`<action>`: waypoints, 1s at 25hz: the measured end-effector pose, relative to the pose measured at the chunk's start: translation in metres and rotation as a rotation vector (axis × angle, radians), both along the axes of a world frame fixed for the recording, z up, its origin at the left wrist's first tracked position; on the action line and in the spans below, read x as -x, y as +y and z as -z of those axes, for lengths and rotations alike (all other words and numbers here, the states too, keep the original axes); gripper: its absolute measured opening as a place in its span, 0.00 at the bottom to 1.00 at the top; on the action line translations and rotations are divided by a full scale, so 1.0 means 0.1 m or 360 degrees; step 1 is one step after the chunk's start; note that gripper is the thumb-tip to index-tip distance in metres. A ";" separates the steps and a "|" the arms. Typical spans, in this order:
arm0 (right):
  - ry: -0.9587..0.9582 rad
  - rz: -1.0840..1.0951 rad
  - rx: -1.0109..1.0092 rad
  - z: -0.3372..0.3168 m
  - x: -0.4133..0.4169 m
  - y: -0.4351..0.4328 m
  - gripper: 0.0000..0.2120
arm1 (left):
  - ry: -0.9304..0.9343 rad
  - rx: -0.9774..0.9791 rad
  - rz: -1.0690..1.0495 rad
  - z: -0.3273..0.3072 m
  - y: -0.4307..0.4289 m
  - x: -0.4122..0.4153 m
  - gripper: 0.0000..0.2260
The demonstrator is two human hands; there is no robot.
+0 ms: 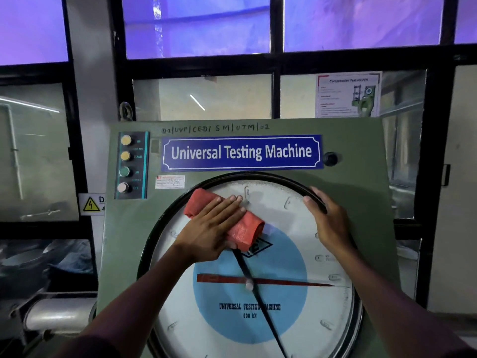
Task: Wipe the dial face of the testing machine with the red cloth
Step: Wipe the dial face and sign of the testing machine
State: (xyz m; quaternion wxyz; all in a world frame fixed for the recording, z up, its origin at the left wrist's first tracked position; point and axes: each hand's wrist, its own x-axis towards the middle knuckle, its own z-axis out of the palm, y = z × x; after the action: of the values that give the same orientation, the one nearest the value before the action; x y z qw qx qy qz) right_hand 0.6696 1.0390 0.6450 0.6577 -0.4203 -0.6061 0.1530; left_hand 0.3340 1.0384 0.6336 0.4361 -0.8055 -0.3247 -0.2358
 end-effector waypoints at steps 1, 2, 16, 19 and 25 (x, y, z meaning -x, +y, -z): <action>-0.0009 0.0004 0.0007 0.01 -0.01 0.00 0.33 | 0.0044 -0.0031 0.0008 -0.02 0.01 0.01 0.30; -0.0018 0.0010 0.0010 0.01 -0.02 0.01 0.33 | 0.0092 -0.0072 0.0016 -0.04 0.02 0.02 0.29; -0.0055 -0.0101 0.0058 -0.07 -0.07 -0.05 0.32 | -0.1825 0.0357 -0.0545 -0.63 -0.22 0.15 0.26; 0.0060 -0.0168 0.0009 -0.13 -0.14 -0.06 0.31 | -0.1786 0.0298 -0.0480 -0.64 -0.23 0.07 0.33; 0.0274 -0.0099 0.0044 -0.12 -0.40 -0.08 0.22 | -0.1277 0.0321 -0.0325 -1.02 -0.08 -0.53 0.28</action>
State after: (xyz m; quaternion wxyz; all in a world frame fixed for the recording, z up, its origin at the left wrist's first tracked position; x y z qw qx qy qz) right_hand 0.7095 1.0307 0.6574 0.6965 -0.3958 -0.5578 0.2173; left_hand 0.3872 1.0304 0.7357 0.2153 -0.6522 -0.5681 -0.4533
